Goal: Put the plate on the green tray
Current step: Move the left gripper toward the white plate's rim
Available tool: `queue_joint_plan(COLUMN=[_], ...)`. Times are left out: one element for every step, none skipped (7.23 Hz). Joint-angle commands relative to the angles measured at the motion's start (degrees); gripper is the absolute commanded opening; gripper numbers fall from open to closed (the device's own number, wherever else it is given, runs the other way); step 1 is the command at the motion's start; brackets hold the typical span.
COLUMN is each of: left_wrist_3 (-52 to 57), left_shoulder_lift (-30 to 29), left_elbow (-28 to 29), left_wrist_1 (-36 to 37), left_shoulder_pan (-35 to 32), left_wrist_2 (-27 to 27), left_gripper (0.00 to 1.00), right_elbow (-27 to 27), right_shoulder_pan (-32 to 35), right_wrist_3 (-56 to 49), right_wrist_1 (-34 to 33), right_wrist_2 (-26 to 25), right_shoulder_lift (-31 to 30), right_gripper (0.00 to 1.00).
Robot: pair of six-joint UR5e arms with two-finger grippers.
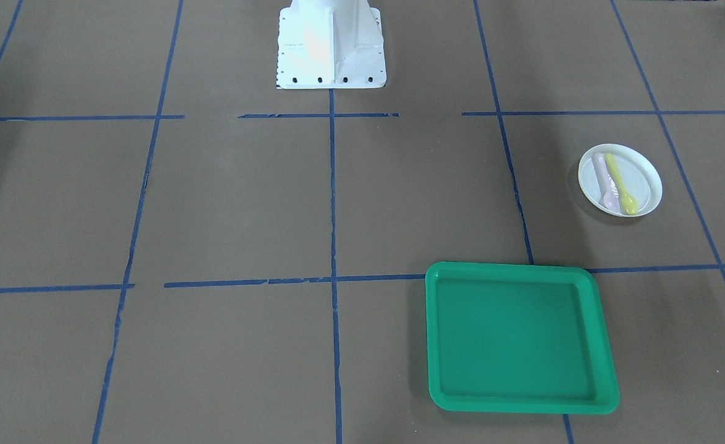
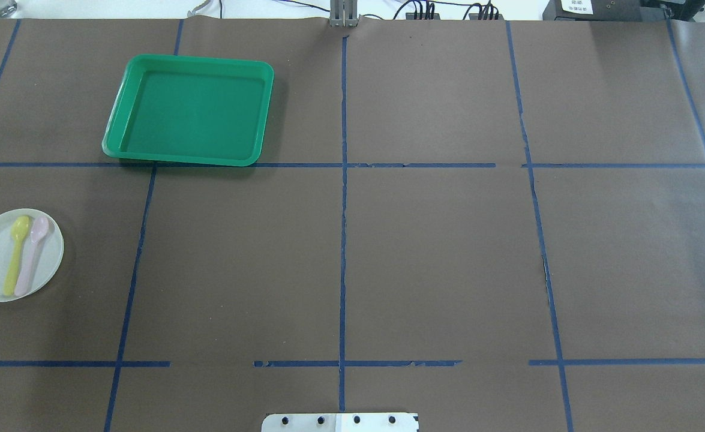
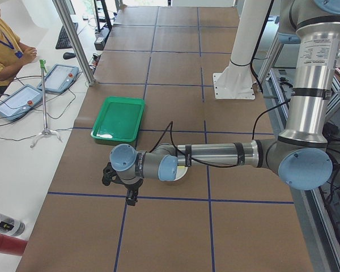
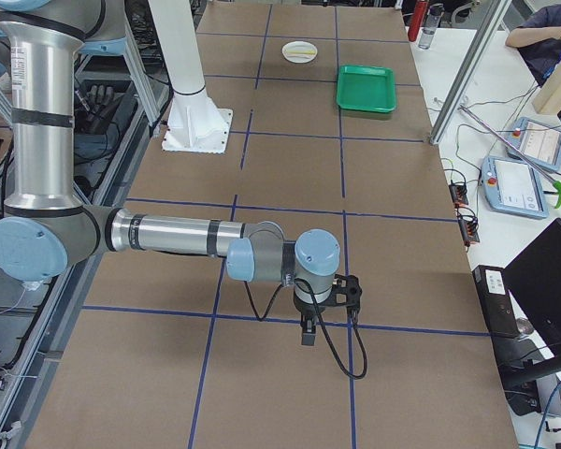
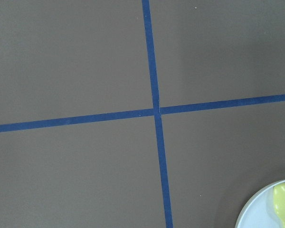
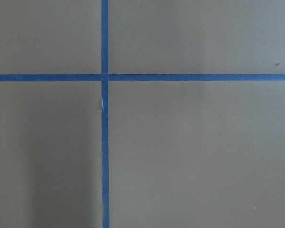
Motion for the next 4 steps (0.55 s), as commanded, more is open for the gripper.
queue_joint_plan(left_wrist_3=[0.1,0.1,0.1,0.2], left_shoulder_lift=[0.9,0.9,0.9,0.8], left_elbow=[-0.4,-0.4,-0.4,-0.4], left_wrist_1=[-0.8,-0.9,-0.9,-0.9], left_shoulder_pan=[-1.4,-2.2,-2.2,-2.2], left_wrist_2=[-0.1,0.0,0.0,0.0], left_gripper=[1.0,1.0,1.0,1.0], right_elbow=[0.0,0.0,0.0,0.0], right_shoulder_pan=[0.0,0.0,0.0,0.0], right_wrist_3=[0.0,0.0,0.0,0.0], right_wrist_1=[0.0,0.0,0.0,0.0], right_wrist_2=[0.0,0.0,0.0,0.0], right_shoulder_lift=[0.0,0.0,0.0,0.0], right_gripper=[1.0,1.0,1.0,1.0])
